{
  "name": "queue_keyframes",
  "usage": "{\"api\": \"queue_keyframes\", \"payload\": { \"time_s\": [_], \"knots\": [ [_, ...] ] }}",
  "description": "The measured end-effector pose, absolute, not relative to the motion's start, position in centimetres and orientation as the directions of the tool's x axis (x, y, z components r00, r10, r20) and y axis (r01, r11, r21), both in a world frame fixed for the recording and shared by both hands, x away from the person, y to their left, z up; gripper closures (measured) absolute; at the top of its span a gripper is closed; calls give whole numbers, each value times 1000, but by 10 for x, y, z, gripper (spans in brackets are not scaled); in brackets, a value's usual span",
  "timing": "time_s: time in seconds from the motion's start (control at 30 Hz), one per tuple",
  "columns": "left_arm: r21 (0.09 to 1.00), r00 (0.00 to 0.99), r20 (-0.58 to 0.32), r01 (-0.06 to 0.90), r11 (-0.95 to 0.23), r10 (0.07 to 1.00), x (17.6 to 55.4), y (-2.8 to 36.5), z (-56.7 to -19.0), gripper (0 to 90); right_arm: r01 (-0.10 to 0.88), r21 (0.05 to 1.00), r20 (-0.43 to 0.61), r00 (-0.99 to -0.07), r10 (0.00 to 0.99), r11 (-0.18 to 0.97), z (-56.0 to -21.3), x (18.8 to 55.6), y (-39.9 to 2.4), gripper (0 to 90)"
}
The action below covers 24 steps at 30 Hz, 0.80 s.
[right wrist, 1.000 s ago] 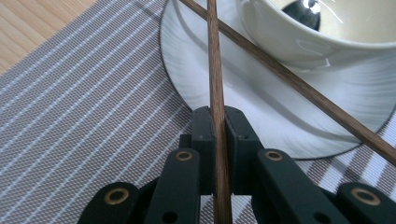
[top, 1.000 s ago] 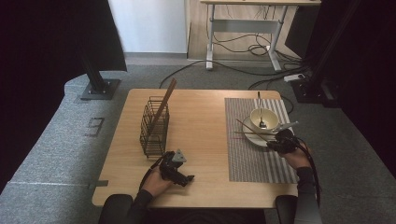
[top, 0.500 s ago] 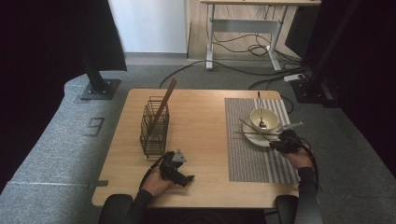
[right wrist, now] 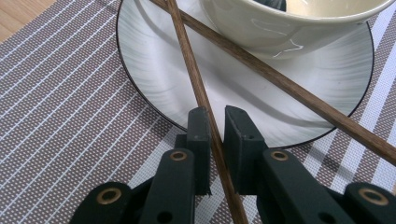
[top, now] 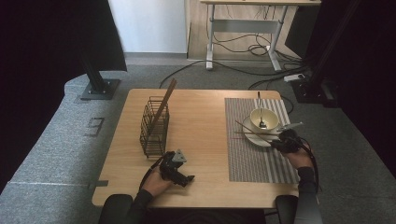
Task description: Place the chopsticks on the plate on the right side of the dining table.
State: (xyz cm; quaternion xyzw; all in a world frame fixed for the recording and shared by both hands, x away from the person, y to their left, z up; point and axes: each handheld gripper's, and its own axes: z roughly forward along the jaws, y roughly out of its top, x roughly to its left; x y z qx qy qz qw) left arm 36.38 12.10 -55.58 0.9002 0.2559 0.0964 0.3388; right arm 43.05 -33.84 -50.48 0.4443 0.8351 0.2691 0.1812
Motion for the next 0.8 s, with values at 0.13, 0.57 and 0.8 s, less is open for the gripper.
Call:
{"api": "queue_keyframes", "payload": {
  "time_s": [0.13, 0.57, 0.8],
  "knots": [
    [659, 850, 0, 396, -639, 526, 364, 121, -556, 0, 654, 605, -75, -521, 850, 454, -505, 431, -341, 800],
    [659, 850, 0, 396, -639, 526, 364, 121, -556, 0, 662, 604, -74, -508, 858, 444, -506, 431, -347, 758],
    [659, 851, 0, 395, -640, 525, 364, 121, -556, 0, 664, 612, -104, -471, 876, 430, -507, 432, -351, 567]
  ]
}}
